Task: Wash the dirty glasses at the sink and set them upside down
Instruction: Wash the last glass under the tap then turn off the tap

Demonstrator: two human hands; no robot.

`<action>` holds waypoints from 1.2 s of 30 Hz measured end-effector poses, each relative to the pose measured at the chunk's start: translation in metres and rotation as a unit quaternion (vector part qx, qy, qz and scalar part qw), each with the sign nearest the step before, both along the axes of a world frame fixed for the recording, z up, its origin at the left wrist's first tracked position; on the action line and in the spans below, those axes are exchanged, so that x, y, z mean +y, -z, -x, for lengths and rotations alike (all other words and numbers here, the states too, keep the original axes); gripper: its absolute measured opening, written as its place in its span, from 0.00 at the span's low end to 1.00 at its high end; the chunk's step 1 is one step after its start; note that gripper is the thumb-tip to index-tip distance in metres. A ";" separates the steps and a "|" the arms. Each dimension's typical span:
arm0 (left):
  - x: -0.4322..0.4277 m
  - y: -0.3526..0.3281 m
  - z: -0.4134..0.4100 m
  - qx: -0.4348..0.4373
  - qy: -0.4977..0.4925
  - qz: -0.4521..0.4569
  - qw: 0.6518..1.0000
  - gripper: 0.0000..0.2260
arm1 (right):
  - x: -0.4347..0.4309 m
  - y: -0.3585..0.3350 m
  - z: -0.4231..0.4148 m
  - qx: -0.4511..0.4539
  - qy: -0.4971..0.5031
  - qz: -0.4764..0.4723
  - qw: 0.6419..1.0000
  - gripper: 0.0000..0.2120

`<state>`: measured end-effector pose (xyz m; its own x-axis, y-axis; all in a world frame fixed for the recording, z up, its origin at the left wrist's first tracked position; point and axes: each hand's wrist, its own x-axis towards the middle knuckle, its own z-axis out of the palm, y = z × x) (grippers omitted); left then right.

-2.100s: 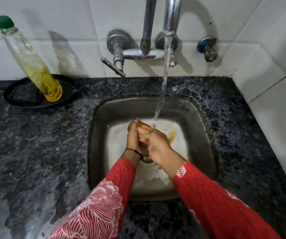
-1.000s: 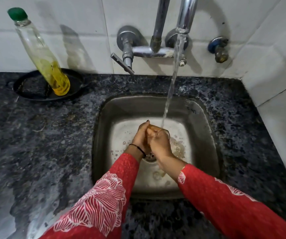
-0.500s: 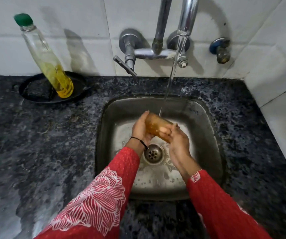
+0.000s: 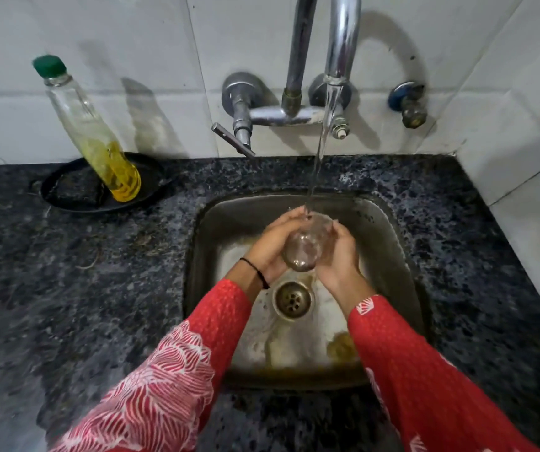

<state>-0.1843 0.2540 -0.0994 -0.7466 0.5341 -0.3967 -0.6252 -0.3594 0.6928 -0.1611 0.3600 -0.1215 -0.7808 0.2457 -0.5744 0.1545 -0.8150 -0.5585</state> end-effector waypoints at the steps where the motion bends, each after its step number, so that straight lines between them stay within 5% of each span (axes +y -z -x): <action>1: -0.009 0.003 -0.005 -0.020 0.045 -0.012 0.999 0.10 | -0.002 -0.006 0.003 0.021 -0.050 -0.021 0.998 0.13; 3: -0.023 0.009 -0.014 -0.066 0.099 -0.042 0.992 0.15 | -0.008 -0.018 0.007 0.049 -0.132 -0.129 0.982 0.10; 5: -0.030 0.010 -0.021 -0.074 0.108 -0.067 0.989 0.15 | -0.012 -0.032 0.008 0.076 -0.184 -0.319 0.927 0.14; 7: -0.026 0.003 -0.021 -0.011 0.085 0.033 0.996 0.11 | -0.009 -0.044 0.010 0.104 -0.251 -0.522 0.808 0.16; 9: -0.022 -0.001 -0.016 0.121 0.062 0.222 0.965 0.16 | -0.002 -0.053 0.012 0.112 -0.323 -0.654 0.675 0.19; 10: -0.020 -0.003 -0.013 0.160 0.056 0.277 0.946 0.20 | 0.001 -0.057 0.012 0.119 -0.337 -0.659 0.662 0.20; 12: -0.022 -0.006 -0.009 0.172 0.075 0.224 0.956 0.21 | 0.005 -0.065 0.009 0.129 -0.305 -0.575 0.748 0.18; 14: -0.027 -0.018 -0.010 0.093 0.129 0.043 0.986 0.23 | 0.009 -0.069 0.005 0.124 -0.215 -0.429 0.869 0.13; 16: -0.029 -0.022 -0.014 0.028 0.175 -0.077 0.981 0.30 | 0.011 -0.072 0.000 0.132 -0.168 -0.332 0.919 0.14; 18: -0.022 -0.019 -0.016 0.064 0.176 0.003 0.982 0.31 | 0.016 -0.065 0.002 0.124 -0.193 -0.413 0.882 0.16; 21: -0.009 -0.014 -0.012 0.230 0.128 0.297 0.918 0.29 | 0.018 -0.055 0.007 0.076 -0.262 -0.610 0.744 0.18; 22: -0.008 -0.011 -0.011 0.246 0.122 0.315 0.908 0.32 | 0.016 -0.054 0.006 0.076 -0.253 -0.608 0.749 0.17; 24: -0.010 -0.010 -0.010 0.222 0.114 0.228 0.941 0.32 | 0.015 -0.058 0.002 0.094 -0.198 -0.511 0.831 0.14; 27: -0.020 -0.019 -0.009 0.062 0.099 0.028 0.993 0.23 | 0.017 -0.063 -0.001 0.144 -0.142 -0.309 0.929 0.13; 29: -0.021 -0.019 -0.009 0.075 0.107 0.057 0.990 0.20 | 0.016 -0.065 0.001 0.134 -0.176 -0.374 0.901 0.11; 32: -0.014 -0.015 -0.008 0.251 0.073 0.288 0.921 0.33 | 0.011 -0.065 0.011 0.061 -0.252 -0.553 0.792 0.12; 34: -0.014 -0.010 -0.009 0.267 0.058 0.316 0.909 0.38 | 0.007 -0.066 0.010 0.061 -0.244 -0.536 0.806 0.12; 36: -0.020 -0.016 -0.009 0.178 0.066 0.187 0.964 0.32 | 0.007 -0.067 0.007 0.089 -0.201 -0.426 0.878 0.10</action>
<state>-0.1757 0.2336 -0.0830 -0.8060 0.5036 -0.3111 -0.3469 0.0240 0.9376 -0.1685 0.3668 -0.0550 -0.9613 0.2119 -0.1760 0.1823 0.0105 -0.9832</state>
